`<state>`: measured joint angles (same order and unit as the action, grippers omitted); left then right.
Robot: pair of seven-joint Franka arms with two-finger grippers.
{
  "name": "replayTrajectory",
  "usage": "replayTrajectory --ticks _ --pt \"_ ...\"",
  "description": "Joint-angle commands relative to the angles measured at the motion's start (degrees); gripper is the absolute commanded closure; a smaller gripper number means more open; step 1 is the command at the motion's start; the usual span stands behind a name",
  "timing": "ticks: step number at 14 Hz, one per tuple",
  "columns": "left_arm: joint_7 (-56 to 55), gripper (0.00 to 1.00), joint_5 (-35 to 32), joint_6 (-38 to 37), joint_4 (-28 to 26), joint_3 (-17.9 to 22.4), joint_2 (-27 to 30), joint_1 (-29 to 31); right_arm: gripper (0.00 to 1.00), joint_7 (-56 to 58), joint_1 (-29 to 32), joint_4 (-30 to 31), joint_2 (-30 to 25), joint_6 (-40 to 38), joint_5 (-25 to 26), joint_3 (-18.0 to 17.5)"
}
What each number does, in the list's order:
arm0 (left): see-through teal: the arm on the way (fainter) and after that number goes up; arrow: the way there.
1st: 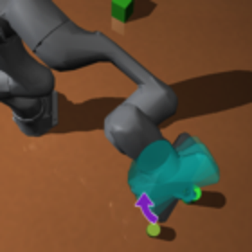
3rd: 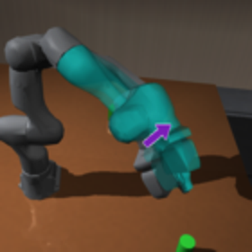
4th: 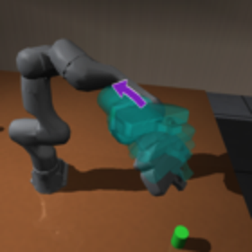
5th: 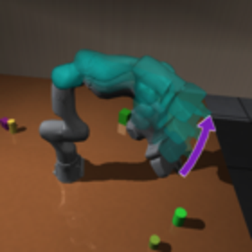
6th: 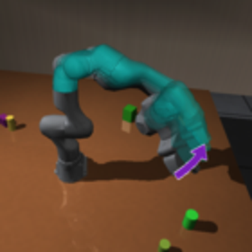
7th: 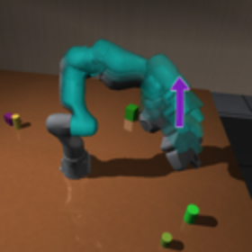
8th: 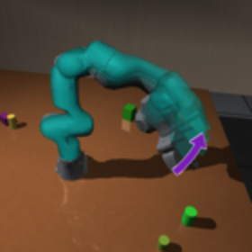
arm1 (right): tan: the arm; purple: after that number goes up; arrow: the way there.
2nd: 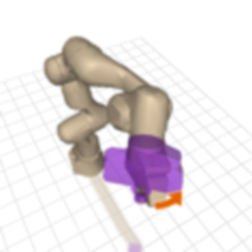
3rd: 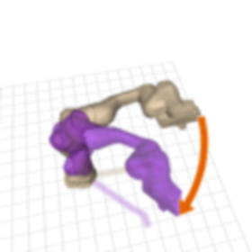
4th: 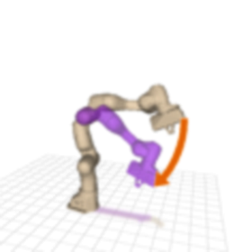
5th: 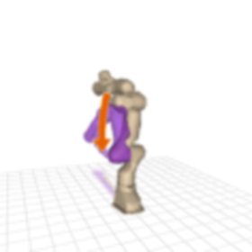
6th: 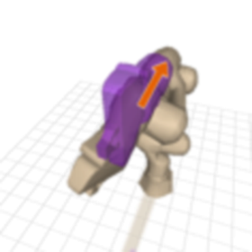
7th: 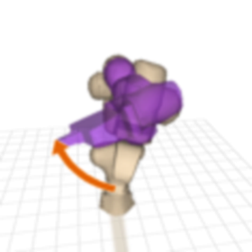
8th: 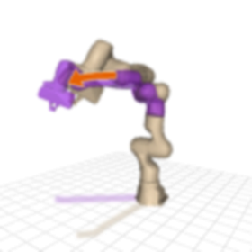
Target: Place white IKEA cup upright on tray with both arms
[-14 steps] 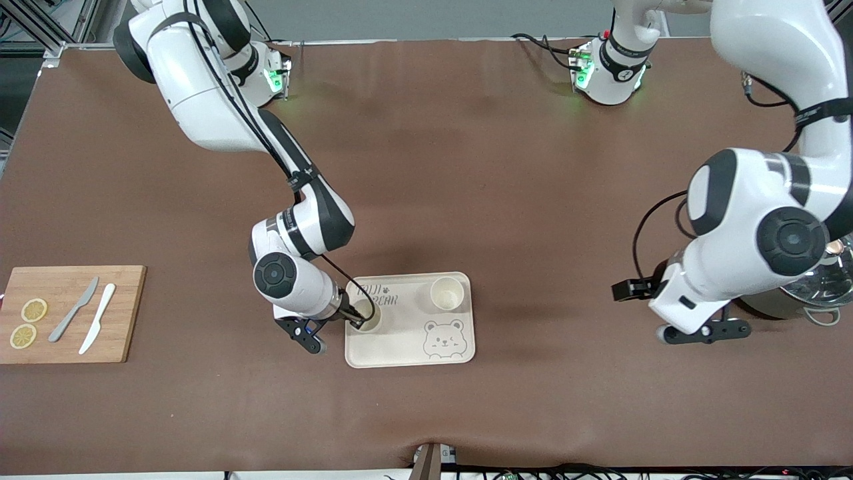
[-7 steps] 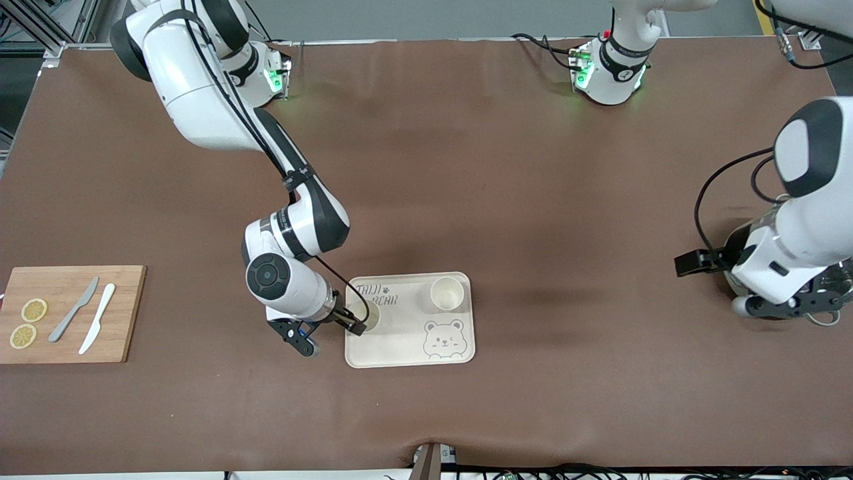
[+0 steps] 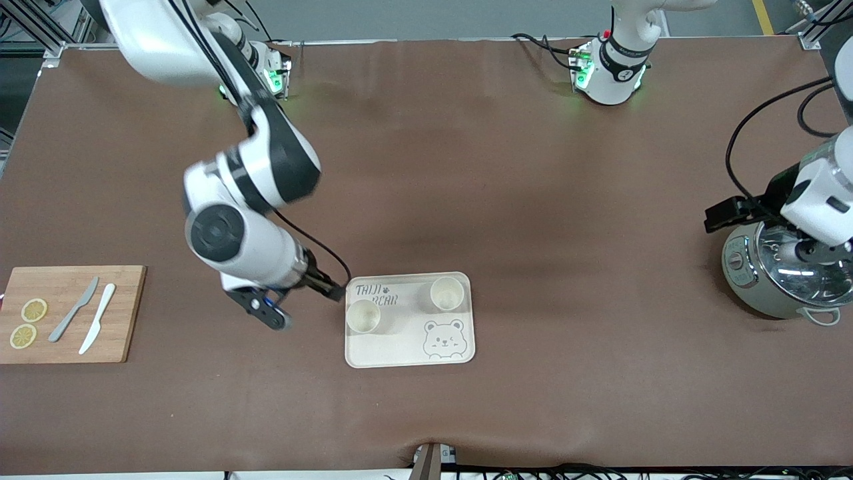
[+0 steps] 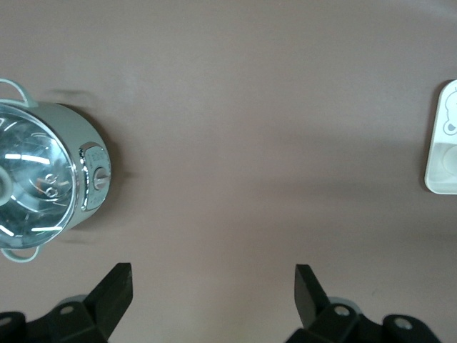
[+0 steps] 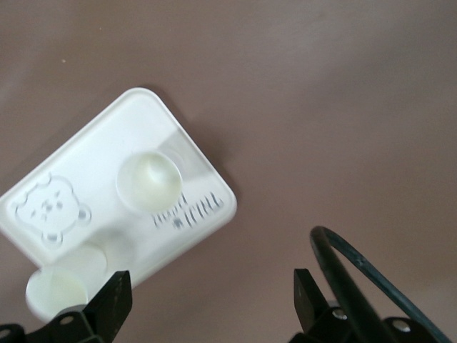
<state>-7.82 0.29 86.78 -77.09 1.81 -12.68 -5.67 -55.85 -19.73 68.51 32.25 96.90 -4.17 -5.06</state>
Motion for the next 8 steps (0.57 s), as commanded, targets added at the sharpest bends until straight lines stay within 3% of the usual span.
replayTrajectory --ticks 1,6,8 --pt "2.01 0.00 -0.29 -1.61 -1.93 -0.32 3.88 0.49 0.00 6.69 3.20 3.12 -10.60 -8.88 -2.42 -0.74" --pt "2.89 0.00 -0.29 -4.51 -2.01 -0.32 7.48 0.40 0.00 25.47 13.37 5.74 -24.58 -22.79 -1.81 -0.39" --pt "2.89 0.00 -0.29 -5.48 -2.01 -0.40 8.63 0.49 0.00 37.54 18.57 15.73 -34.50 -21.33 1.86 -0.30"
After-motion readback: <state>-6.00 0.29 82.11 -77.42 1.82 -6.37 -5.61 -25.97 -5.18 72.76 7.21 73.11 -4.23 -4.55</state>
